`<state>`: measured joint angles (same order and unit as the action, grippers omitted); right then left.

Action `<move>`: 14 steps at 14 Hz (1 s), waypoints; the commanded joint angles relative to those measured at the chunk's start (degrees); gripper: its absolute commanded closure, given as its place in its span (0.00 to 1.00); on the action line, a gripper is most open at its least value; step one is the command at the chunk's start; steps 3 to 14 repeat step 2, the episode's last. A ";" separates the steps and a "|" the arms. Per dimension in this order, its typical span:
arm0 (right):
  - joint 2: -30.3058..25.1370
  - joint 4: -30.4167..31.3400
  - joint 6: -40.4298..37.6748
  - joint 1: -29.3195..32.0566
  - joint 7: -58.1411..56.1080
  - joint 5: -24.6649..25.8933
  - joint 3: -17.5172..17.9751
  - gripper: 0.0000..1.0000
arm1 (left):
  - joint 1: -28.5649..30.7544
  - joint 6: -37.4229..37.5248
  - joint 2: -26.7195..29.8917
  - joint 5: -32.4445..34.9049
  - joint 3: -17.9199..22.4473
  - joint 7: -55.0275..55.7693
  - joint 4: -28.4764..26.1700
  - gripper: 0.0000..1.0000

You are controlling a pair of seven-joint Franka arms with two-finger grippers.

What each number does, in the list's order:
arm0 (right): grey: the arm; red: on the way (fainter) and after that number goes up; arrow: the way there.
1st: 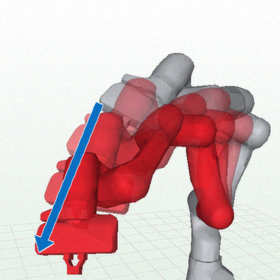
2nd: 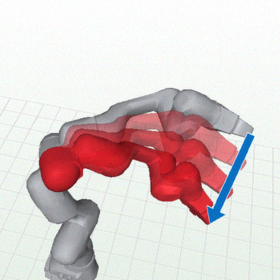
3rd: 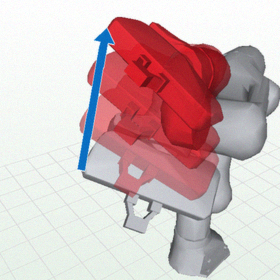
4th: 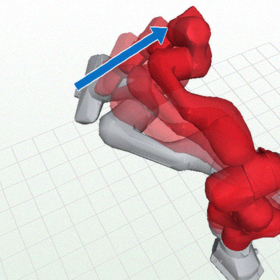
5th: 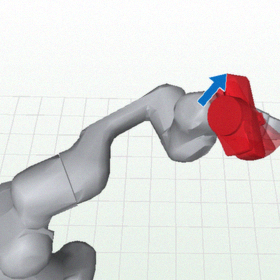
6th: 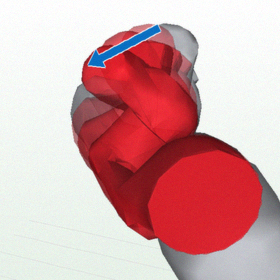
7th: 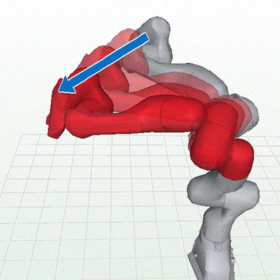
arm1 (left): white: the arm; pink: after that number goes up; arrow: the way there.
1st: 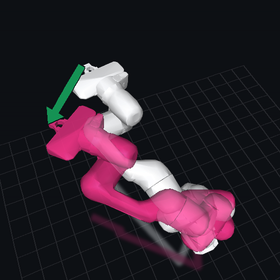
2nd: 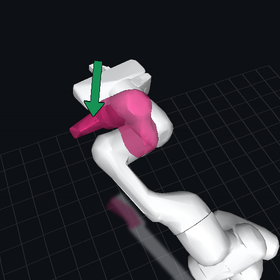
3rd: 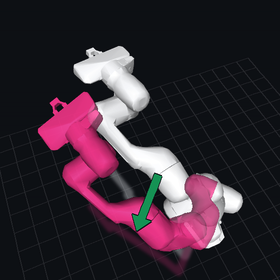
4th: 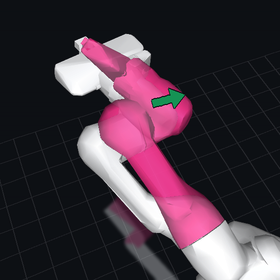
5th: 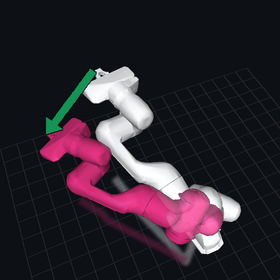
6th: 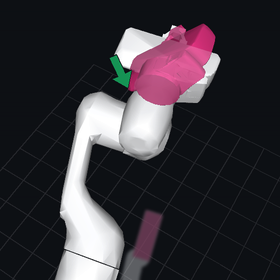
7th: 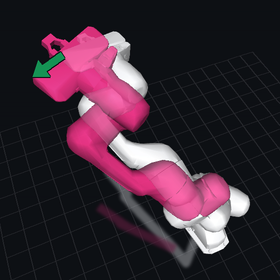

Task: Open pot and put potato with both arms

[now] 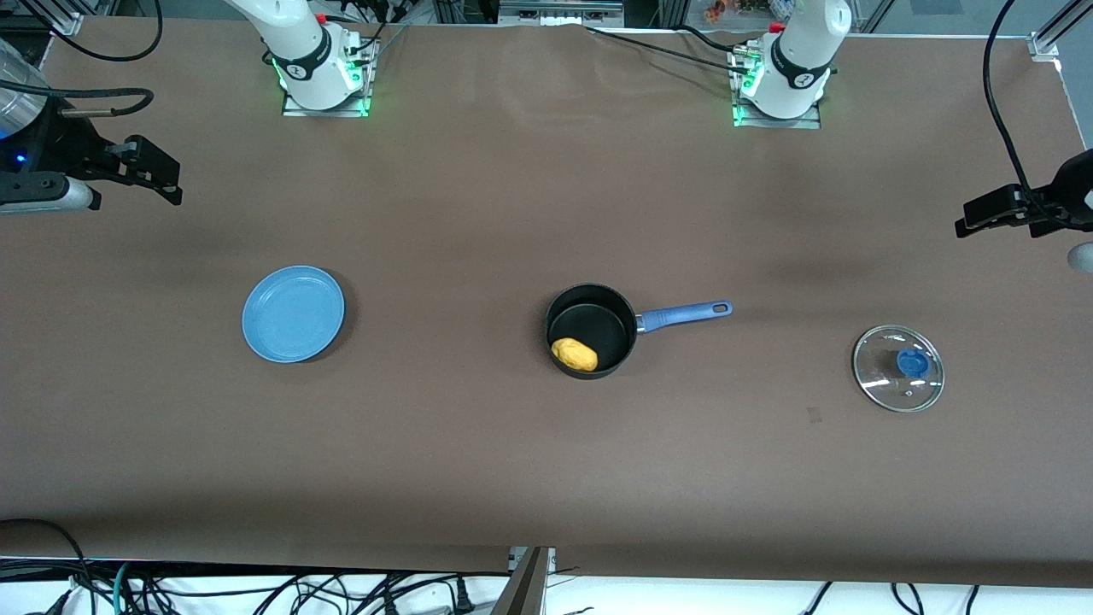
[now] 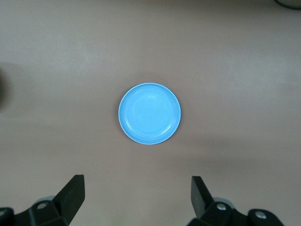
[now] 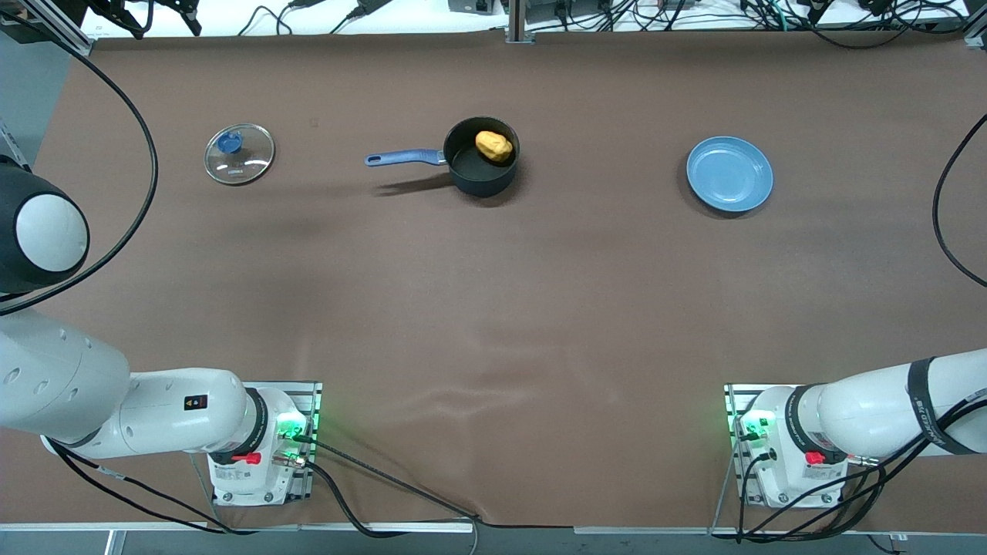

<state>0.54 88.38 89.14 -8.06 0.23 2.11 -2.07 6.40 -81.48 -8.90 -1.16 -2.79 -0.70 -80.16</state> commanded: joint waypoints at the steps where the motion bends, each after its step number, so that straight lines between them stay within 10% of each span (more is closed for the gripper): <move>1: 0.69 -1.37 -1.24 0.07 -0.05 0.96 0.31 0.00 | 0.02 1.33 -1.12 -0.95 0.16 0.35 2.20 0.00; 14: 0.61 -1.37 -1.25 0.07 -0.05 0.97 0.31 0.00 | 0.02 1.33 -1.12 -1.04 0.16 0.35 2.20 0.00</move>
